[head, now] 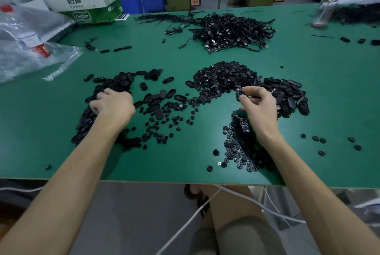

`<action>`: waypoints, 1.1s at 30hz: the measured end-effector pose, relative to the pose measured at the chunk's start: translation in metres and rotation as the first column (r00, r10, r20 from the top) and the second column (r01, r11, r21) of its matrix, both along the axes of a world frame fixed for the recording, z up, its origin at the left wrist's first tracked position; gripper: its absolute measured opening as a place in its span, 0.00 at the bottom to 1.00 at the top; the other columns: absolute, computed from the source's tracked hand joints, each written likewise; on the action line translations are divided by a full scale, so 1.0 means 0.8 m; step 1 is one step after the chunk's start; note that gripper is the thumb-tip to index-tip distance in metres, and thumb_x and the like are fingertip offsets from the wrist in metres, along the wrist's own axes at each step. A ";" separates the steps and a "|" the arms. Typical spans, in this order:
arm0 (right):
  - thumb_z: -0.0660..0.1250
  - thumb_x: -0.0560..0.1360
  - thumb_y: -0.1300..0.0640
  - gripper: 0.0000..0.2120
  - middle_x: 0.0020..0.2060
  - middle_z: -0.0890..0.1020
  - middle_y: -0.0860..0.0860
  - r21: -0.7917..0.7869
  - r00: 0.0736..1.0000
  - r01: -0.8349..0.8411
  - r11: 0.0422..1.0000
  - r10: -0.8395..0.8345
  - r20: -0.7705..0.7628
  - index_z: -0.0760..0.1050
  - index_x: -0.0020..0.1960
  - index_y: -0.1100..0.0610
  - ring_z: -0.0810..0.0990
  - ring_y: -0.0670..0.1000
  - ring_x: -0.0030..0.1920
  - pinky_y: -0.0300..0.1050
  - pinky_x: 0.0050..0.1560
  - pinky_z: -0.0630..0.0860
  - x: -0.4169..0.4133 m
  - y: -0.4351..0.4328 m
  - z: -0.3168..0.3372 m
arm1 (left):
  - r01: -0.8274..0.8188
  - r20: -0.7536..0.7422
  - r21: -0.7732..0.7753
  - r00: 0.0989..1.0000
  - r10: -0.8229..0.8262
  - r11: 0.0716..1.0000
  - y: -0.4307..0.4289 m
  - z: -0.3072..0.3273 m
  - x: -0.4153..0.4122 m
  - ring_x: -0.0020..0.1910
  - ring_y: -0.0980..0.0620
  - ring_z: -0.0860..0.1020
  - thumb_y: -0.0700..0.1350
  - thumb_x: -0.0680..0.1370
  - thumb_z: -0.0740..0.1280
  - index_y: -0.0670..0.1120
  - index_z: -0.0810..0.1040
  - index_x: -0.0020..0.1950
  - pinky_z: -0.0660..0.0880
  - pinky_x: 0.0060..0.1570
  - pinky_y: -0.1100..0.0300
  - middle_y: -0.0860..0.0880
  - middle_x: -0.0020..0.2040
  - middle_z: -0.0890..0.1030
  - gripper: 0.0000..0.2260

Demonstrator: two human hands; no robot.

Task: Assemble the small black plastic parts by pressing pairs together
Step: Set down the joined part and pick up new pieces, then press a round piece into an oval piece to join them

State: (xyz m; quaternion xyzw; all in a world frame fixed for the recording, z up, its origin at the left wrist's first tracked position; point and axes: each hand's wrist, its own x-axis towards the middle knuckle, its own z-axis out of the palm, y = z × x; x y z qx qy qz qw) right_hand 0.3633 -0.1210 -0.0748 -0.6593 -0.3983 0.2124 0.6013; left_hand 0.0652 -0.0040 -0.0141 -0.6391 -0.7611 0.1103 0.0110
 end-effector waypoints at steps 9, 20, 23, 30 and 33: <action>0.68 0.80 0.57 0.07 0.59 0.80 0.54 -0.017 0.999 -0.034 0.999 0.034 0.008 0.79 0.58 0.51 0.83 0.50 0.53 0.58 0.58 0.82 -0.001 0.000 0.000 | 0.075 0.076 0.132 0.993 -0.086 0.988 0.003 -0.026 -0.015 0.52 0.38 0.63 0.26 0.76 0.62 0.41 0.66 0.39 0.62 0.52 0.41 0.35 0.56 0.68 0.12; 0.68 0.77 0.61 0.08 0.55 0.83 0.53 -0.041 0.999 -0.043 0.998 0.043 -0.004 0.80 0.55 0.53 0.84 0.52 0.52 0.59 0.56 0.82 -0.002 0.000 0.000 | 0.229 0.186 0.391 0.929 -0.321 0.891 0.004 -0.019 0.010 0.47 0.37 0.74 0.27 0.79 0.63 0.39 0.76 0.47 0.70 0.63 0.36 0.38 0.50 0.76 0.08; 0.68 0.77 0.63 0.08 0.49 0.84 0.50 -0.053 0.999 -0.054 0.997 0.054 0.006 0.81 0.53 0.53 0.85 0.53 0.51 0.59 0.55 0.82 -0.004 0.000 0.001 | 0.264 0.191 0.487 0.898 -0.396 0.833 -0.003 -0.019 0.026 0.51 0.36 0.79 0.33 0.81 0.64 0.37 0.81 0.59 0.71 0.61 0.40 0.37 0.58 0.79 0.09; 0.67 0.77 0.63 0.08 0.47 0.85 0.50 -0.075 0.997 -0.069 0.995 0.072 0.038 0.82 0.53 0.54 0.85 0.52 0.49 0.53 0.54 0.82 -0.004 0.001 0.000 | 0.247 0.318 0.529 0.829 -0.460 0.812 -0.012 -0.018 0.049 0.47 0.39 0.79 0.35 0.83 0.64 0.37 0.77 0.59 0.77 0.55 0.42 0.37 0.60 0.75 0.07; 0.68 0.78 0.62 0.07 0.48 0.85 0.50 -0.076 0.995 -0.076 0.994 0.081 0.060 0.82 0.53 0.54 0.84 0.51 0.49 0.47 0.52 0.82 -0.003 0.002 -0.002 | 0.295 0.443 0.531 0.703 -0.557 0.795 -0.019 -0.022 0.063 0.47 0.47 0.78 0.37 0.83 0.64 0.40 0.75 0.59 0.79 0.52 0.51 0.42 0.59 0.73 0.06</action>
